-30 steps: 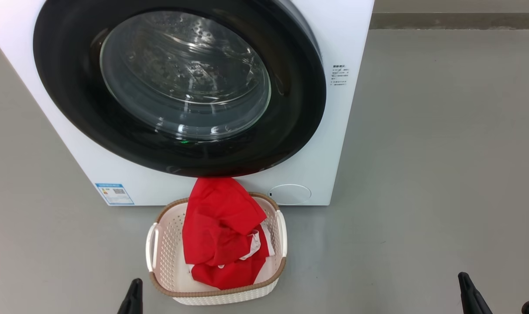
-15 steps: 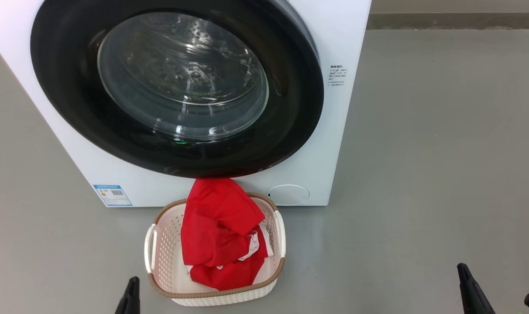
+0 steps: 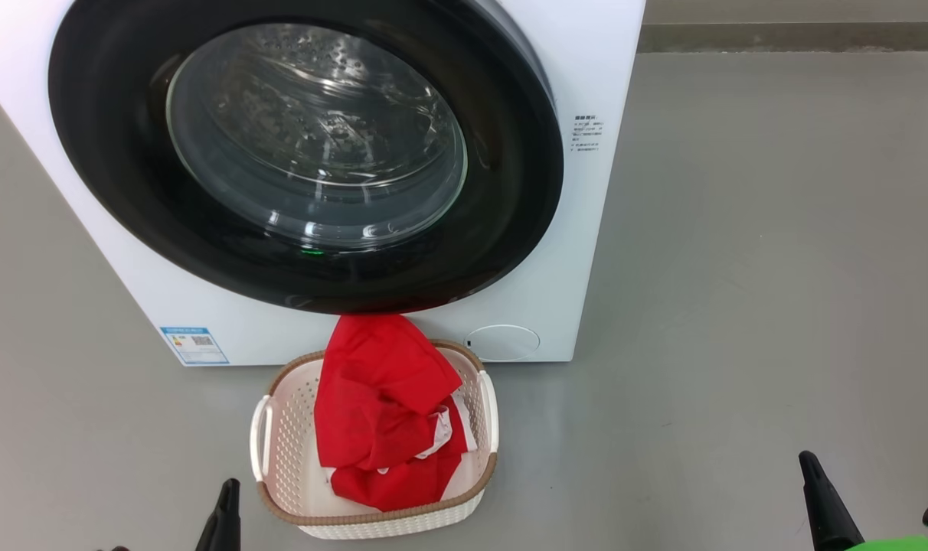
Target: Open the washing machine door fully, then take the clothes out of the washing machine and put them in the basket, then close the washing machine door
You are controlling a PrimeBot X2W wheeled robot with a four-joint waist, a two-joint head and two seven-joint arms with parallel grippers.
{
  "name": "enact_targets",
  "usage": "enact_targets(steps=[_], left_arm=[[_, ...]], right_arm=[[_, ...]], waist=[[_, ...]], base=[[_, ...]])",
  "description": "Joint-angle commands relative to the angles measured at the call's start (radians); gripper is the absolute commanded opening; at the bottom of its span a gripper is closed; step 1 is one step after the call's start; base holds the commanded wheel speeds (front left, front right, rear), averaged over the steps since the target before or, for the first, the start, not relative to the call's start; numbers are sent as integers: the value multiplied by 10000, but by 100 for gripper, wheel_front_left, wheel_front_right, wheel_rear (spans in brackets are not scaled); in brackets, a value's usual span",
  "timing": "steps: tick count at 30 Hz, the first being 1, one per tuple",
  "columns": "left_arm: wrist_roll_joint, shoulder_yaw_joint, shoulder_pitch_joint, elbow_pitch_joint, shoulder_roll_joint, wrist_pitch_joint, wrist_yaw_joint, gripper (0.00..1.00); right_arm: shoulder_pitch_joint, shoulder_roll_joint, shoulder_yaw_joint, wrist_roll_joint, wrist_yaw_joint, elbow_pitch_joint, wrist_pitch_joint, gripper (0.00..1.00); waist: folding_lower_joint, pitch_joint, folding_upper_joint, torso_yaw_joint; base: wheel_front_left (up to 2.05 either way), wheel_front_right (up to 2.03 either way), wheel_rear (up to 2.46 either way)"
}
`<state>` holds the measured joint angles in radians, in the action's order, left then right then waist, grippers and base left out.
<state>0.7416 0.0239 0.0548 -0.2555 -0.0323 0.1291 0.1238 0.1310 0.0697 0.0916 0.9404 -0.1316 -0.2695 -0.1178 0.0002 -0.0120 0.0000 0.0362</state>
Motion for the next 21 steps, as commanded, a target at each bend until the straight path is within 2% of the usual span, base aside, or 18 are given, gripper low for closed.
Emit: enact_targets(steps=[1, 21], left_arm=[[359, 177, -430, 213, -160, -60, 28, 0], [2604, 305, -740, 186, -210, -634, 39, 0]], right_arm=[[-484, 117, 21, 299, 4, 226, 82, 0], [-987, 35, 77, 1982, 5, 232, 672, 0]], waist=[[-1, 2, 0, -8], [-1, 25, 0, -101]], base=[[0, 0, 0], [0, 0, 0]])
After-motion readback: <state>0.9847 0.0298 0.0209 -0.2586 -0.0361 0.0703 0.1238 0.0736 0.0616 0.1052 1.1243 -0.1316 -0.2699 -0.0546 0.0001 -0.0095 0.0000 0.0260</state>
